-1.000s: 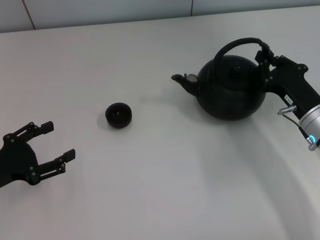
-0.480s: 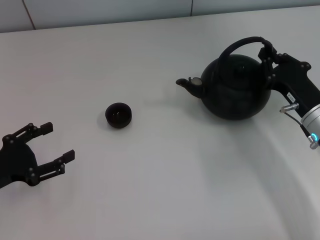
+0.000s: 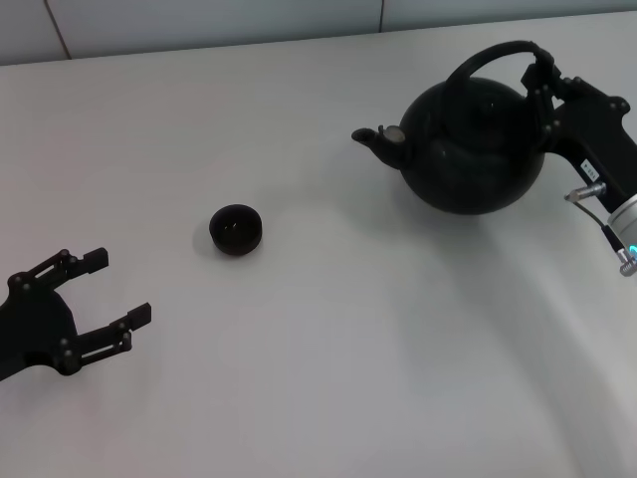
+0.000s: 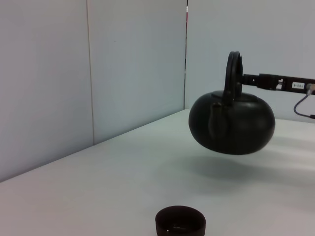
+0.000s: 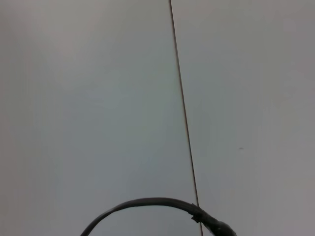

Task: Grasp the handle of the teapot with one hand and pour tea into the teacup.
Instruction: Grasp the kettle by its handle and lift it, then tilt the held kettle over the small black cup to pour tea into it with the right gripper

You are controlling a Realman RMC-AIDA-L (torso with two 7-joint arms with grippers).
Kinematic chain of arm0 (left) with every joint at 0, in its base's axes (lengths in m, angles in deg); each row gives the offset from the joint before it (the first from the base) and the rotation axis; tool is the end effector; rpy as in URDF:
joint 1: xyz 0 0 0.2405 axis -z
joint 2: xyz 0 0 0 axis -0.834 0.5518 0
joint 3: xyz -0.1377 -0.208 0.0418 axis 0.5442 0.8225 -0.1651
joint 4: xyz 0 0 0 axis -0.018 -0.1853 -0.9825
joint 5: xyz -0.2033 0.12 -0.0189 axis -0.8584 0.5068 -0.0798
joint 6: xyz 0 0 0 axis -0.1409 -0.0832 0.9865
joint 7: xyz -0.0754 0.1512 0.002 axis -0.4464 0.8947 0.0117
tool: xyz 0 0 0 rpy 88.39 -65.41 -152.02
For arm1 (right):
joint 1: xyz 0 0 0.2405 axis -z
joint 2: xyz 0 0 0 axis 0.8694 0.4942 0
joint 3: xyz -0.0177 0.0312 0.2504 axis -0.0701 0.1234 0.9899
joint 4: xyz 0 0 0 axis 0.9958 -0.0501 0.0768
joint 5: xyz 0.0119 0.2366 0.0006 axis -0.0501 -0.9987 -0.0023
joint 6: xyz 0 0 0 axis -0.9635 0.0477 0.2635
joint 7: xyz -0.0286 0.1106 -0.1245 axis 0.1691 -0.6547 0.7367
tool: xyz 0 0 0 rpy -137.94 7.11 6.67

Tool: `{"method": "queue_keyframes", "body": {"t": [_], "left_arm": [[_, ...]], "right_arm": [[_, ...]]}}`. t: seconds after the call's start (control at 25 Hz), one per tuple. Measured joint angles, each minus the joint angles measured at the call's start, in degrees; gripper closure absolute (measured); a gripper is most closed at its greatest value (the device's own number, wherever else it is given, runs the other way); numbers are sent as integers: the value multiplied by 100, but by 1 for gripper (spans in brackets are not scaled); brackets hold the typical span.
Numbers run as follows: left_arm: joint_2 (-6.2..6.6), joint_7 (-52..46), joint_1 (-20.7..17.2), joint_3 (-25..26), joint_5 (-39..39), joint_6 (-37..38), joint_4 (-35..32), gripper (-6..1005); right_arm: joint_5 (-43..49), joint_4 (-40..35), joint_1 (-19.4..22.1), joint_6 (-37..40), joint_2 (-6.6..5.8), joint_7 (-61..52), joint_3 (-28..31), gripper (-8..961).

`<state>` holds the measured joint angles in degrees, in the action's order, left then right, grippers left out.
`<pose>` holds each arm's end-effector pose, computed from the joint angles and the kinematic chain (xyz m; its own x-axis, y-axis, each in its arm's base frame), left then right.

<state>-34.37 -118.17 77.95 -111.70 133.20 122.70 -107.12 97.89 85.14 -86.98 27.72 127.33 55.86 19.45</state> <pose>-0.3491 0.2890 -0.0242 0.8386 0.1242 0.5304 0.3684 -0.8465 -0.3843 0.3324 0.3484 -0.0290 0.6194 0.0684 -0.7821 -0.7341 -0.3028 -0.6079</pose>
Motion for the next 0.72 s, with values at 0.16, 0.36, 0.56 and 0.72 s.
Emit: {"method": "queue_keyframes", "body": {"t": [0.16,0.36,0.56,0.72], "left_arm": [[-8,4,-10,-2,18,0,0,139],[-10,3,-9,-4,25,0,0,139],[-18,-3,-2,-10,20,-8,0,139],[-24,5,2,-9,4,-13,0,139]], "right_arm": [[0,-28,-69,31,0,-18,0,856],[44,-37,-255,-23,-3,-20,-50,856],[121,-39,-524,-236,-5,-22,-143,856],[152,-8,-745,-418,1,-29,-409,856]]}}
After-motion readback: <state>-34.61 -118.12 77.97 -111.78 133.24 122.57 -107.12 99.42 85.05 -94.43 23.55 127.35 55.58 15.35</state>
